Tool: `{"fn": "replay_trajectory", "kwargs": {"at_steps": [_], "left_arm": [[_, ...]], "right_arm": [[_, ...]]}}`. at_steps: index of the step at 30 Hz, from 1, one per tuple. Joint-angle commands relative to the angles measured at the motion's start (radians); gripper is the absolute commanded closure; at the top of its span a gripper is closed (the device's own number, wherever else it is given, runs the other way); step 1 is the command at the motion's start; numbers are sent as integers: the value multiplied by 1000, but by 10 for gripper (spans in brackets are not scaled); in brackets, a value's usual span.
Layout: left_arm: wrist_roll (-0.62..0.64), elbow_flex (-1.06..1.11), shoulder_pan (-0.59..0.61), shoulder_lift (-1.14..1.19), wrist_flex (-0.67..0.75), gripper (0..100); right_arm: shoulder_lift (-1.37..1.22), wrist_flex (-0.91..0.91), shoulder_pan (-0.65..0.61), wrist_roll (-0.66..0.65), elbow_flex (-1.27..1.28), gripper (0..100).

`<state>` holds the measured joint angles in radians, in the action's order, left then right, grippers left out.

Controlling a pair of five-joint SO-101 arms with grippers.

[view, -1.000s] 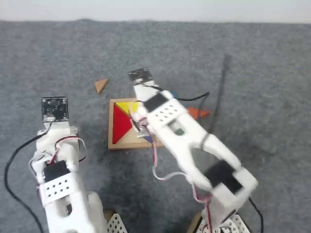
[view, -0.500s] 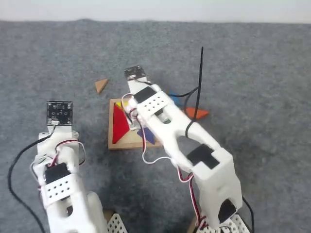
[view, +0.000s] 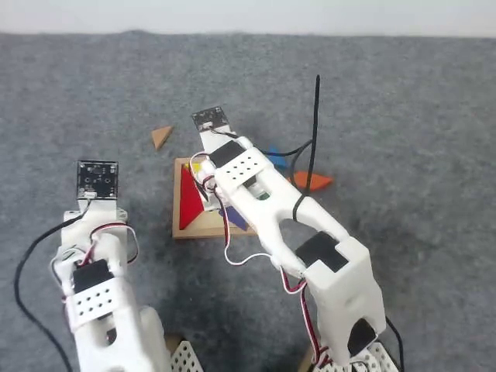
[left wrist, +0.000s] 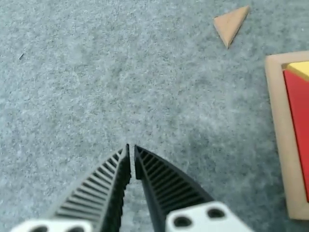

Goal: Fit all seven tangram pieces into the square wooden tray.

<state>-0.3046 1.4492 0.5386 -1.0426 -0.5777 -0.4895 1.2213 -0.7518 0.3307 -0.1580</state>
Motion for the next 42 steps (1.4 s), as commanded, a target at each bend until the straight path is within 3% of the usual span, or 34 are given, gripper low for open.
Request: {"fn": "replay_trajectory", "kwargs": {"at_steps": [1, 13, 25, 33, 42], "left_arm": [[-12, -2, -9, -8, 25, 988], [-12, -1, -9, -8, 21, 988], [-15, 10, -9, -9, 25, 988], [-41, 13, -9, -9, 25, 988], [-41, 15, -5, -9, 20, 988]], "right_arm": [[13, -13, -12, 12, -60, 612], [-84, 31, -53, 14, -115, 612], [-119, 54, 36, 11, -118, 613], [-116, 54, 77, 8, -118, 801], [-113, 99, 76, 6, -118, 819]]}}
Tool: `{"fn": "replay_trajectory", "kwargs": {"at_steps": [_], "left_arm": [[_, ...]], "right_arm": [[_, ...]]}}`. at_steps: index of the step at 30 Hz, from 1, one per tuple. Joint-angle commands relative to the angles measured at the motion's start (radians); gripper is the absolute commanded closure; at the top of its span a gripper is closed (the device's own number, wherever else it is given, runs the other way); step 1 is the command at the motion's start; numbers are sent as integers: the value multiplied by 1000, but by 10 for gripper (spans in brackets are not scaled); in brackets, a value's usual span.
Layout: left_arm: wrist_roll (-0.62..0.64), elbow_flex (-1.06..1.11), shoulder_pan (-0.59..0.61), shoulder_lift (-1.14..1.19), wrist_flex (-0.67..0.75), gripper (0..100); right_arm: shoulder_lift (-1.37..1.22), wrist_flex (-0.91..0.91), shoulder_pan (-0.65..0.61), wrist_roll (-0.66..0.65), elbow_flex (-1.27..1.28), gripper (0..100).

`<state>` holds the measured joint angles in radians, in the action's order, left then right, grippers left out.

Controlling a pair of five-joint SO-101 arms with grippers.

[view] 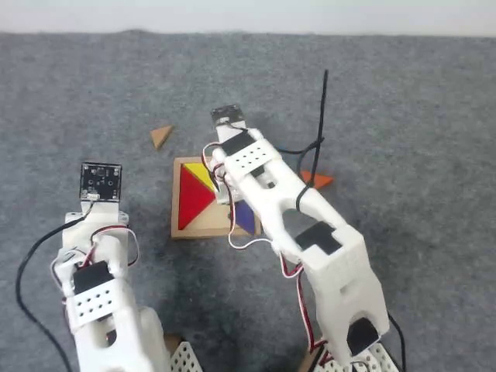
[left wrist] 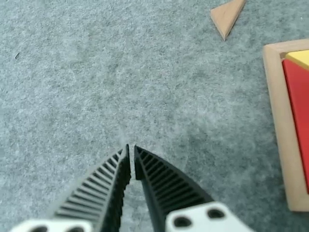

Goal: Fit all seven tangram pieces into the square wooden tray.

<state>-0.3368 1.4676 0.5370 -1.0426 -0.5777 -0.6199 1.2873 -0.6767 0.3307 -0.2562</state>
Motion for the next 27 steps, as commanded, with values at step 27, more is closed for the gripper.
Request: {"fn": "replay_trajectory", "kwargs": {"at_steps": [27], "left_arm": [[-11, 4, -6, -9, 25, 988]], "right_arm": [[19, 308, -7, -60, -302, 817]]}}
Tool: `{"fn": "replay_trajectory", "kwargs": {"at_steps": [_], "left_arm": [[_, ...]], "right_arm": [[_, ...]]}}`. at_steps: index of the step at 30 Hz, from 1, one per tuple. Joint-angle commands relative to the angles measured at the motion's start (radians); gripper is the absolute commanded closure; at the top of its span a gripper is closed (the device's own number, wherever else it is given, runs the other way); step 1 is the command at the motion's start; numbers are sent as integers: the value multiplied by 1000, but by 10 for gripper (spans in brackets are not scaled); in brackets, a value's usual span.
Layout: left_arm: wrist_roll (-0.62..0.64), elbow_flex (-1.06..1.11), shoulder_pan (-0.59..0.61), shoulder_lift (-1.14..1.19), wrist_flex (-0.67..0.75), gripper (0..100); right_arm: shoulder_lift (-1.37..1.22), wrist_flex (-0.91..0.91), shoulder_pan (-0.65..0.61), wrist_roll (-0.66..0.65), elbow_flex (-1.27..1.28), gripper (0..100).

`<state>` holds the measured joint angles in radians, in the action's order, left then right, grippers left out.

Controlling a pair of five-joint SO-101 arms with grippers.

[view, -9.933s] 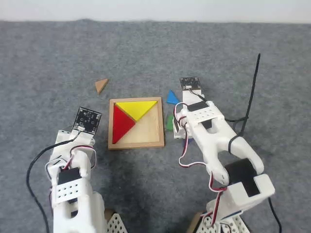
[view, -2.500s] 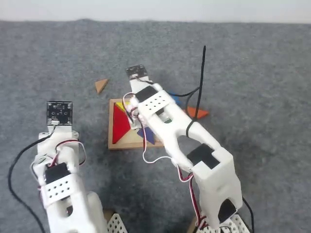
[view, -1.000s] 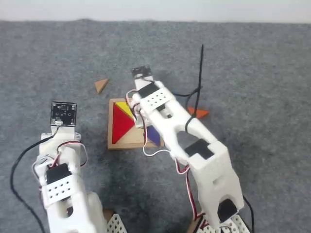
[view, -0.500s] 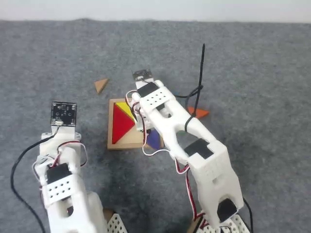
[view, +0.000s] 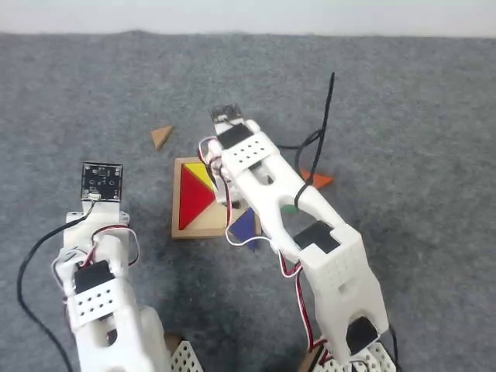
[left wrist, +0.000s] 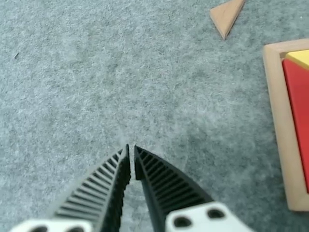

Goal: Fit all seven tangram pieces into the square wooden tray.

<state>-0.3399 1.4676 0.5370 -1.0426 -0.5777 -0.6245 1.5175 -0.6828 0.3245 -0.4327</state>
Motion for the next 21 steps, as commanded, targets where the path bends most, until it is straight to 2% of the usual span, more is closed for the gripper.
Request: {"fn": "replay_trajectory", "kwargs": {"at_steps": [1, 8, 13, 18, 21], "left_arm": [[-8, 4, -6, -9, 25, 988], [-26, 4, -6, -9, 25, 988], [-37, 5, -8, -9, 25, 988], [-37, 10, -8, -9, 41, 988], [-40, 18, -8, -9, 46, 988]], "right_arm": [[24, 101, 7, -74, -152, 817], [31, 151, 127, -199, -253, 817], [165, 271, 173, -333, -270, 817], [401, 254, 104, -393, -44, 817], [542, 130, 50, -328, 189, 817]]}}
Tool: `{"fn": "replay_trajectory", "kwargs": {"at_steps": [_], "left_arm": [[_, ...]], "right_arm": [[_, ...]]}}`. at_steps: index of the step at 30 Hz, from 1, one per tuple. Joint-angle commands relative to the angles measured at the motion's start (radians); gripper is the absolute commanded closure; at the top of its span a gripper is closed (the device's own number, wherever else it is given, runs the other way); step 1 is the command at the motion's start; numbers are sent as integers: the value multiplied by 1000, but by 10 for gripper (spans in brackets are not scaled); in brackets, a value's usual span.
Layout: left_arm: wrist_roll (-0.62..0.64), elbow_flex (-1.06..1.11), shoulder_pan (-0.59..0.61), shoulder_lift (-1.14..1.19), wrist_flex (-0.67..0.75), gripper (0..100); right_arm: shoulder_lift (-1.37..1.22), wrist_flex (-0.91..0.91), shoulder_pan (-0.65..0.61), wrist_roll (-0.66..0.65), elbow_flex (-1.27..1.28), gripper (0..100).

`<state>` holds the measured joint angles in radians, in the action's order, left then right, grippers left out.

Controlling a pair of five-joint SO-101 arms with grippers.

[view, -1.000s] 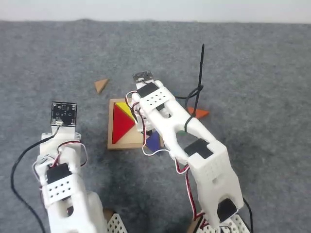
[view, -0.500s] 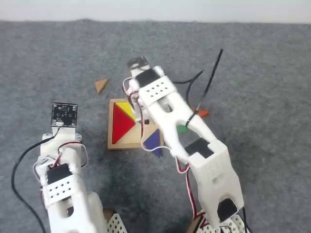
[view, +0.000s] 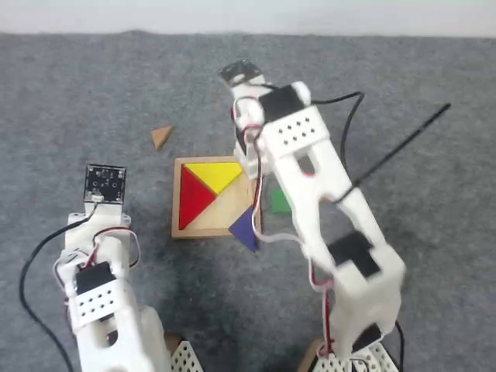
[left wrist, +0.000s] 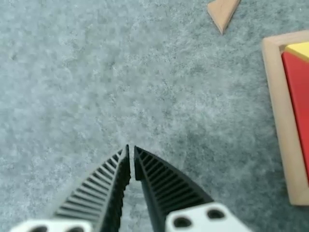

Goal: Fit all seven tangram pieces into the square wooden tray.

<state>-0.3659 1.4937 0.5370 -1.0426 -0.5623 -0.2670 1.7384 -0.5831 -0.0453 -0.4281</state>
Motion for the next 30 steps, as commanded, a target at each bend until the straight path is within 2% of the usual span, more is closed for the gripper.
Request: {"fn": "replay_trajectory", "kwargs": {"at_steps": [1, 4, 8, 12, 18, 25, 30], "left_arm": [[-14, -8, -8, -9, 31, 988], [-14, -8, -8, -9, 31, 988], [-14, -8, -8, -9, 31, 988], [-14, -8, -8, -9, 31, 988], [-14, -8, -8, -9, 31, 988], [-14, -8, -8, -9, 31, 988], [-14, -8, -8, -9, 31, 988]], "right_arm": [[225, -154, -59, 80, 273, 817], [280, -366, -87, 176, 532, 805], [260, -538, -134, 255, 687, 680], [185, -530, -171, 270, 620, 587], [7, -458, -208, 342, 459, 586], [-168, -357, -211, 344, 279, 586], [-205, -340, -214, 345, 244, 586]]}}
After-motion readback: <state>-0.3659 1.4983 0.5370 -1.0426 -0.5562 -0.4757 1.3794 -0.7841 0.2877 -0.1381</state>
